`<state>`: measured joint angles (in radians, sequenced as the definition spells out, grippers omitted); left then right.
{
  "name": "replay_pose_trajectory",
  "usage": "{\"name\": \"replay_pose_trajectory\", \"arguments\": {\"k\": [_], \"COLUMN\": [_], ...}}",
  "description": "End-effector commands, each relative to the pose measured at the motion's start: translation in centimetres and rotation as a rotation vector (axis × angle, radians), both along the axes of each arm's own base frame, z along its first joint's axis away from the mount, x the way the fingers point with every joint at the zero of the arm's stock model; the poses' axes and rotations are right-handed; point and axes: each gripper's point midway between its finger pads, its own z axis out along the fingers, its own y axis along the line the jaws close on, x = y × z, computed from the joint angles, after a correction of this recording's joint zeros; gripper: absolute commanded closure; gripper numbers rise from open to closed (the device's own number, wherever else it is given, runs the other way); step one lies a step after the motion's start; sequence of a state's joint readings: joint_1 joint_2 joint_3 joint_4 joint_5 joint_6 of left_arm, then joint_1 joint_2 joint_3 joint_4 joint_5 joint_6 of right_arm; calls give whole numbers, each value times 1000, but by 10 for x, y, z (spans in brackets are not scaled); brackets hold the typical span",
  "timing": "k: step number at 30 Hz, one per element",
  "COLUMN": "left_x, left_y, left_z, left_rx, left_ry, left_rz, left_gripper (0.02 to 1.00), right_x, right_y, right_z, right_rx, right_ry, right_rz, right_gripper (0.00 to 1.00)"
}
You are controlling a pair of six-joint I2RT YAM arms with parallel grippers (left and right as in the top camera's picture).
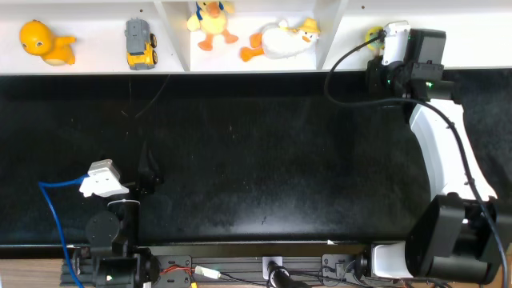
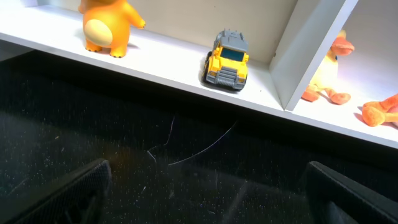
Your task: Store Toys
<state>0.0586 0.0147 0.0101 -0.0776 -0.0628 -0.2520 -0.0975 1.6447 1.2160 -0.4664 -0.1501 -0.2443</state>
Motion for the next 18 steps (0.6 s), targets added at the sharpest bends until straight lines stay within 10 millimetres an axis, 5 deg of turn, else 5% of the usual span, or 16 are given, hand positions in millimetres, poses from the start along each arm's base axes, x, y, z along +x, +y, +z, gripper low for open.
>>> {"name": "replay_pose_trajectory", "arguments": {"k": [1, 18], "left_x": [0, 0], "left_y": [-3, -3], "left_z": [1, 1], "left_rx": [22, 22], "left_ry": [-5, -5], "left_rz": [-18, -18], "left_gripper": [20, 20], "right_x": [10, 40], "right_y": [0, 0], "right_z": [-9, -21], "right_rx": [8, 141], "right_ry": [-13, -67], "right_rz": [4, -119], "right_gripper": [956, 956]}}
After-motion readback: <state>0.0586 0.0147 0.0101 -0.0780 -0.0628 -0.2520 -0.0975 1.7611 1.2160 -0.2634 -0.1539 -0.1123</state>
